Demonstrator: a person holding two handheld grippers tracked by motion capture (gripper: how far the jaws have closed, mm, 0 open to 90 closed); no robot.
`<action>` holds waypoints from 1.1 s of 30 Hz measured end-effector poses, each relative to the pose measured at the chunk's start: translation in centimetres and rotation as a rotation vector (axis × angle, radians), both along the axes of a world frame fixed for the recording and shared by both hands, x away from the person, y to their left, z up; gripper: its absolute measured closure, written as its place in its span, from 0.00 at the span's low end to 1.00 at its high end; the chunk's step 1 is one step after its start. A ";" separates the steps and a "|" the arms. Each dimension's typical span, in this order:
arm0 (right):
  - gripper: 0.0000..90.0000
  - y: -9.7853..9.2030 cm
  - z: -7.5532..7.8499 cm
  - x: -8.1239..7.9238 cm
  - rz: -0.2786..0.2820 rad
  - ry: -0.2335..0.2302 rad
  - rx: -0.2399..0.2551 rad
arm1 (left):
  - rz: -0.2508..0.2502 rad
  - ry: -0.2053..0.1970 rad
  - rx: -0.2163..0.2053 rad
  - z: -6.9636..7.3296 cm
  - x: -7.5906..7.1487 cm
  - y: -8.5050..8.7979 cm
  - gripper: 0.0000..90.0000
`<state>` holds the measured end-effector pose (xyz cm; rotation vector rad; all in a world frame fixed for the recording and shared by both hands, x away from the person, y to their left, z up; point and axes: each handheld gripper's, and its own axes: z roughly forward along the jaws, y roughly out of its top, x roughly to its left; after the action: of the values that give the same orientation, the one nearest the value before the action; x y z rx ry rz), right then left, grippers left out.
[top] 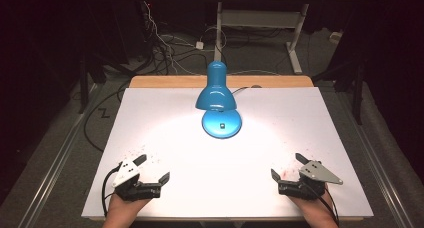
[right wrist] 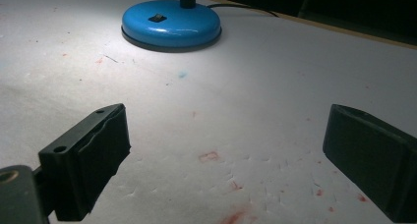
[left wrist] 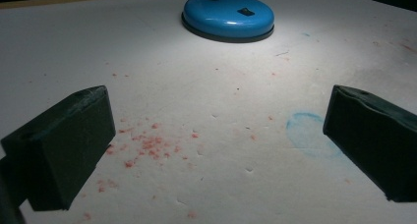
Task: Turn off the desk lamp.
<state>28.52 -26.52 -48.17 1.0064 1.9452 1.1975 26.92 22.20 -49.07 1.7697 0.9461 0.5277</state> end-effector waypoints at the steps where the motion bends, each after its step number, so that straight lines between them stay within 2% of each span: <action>1: 0.06 0.0 0.0 0.0 0.002 0.003 -0.003 | -0.001 0.001 0.001 0.0 0.0 0.0 0.00; 5: 0.09 0.2 -0.1 0.0 -0.002 0.008 -0.032 | -0.004 0.001 0.000 0.0 0.0 0.0 0.00; 8: 0.11 0.1 -0.1 -0.1 0.003 0.010 -0.032 | -0.003 -0.002 0.000 0.0 0.0 0.0 0.00; 11: 0.18 0.0 -0.2 0.0 0.007 0.023 -0.021 | -0.004 -0.004 0.001 0.1 0.0 0.0 0.00; 19: 0.24 -0.2 -0.3 0.1 0.018 0.046 -0.003 | -0.008 -0.005 0.005 0.0 0.0 0.0 0.00; 33: 0.53 -0.5 -0.2 0.2 0.031 0.096 0.025 | -0.011 -0.012 0.016 0.1 0.0 0.0 0.00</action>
<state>28.71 -27.06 -48.38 1.0686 2.0313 1.2129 26.94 22.18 -48.98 1.7837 0.9254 0.5396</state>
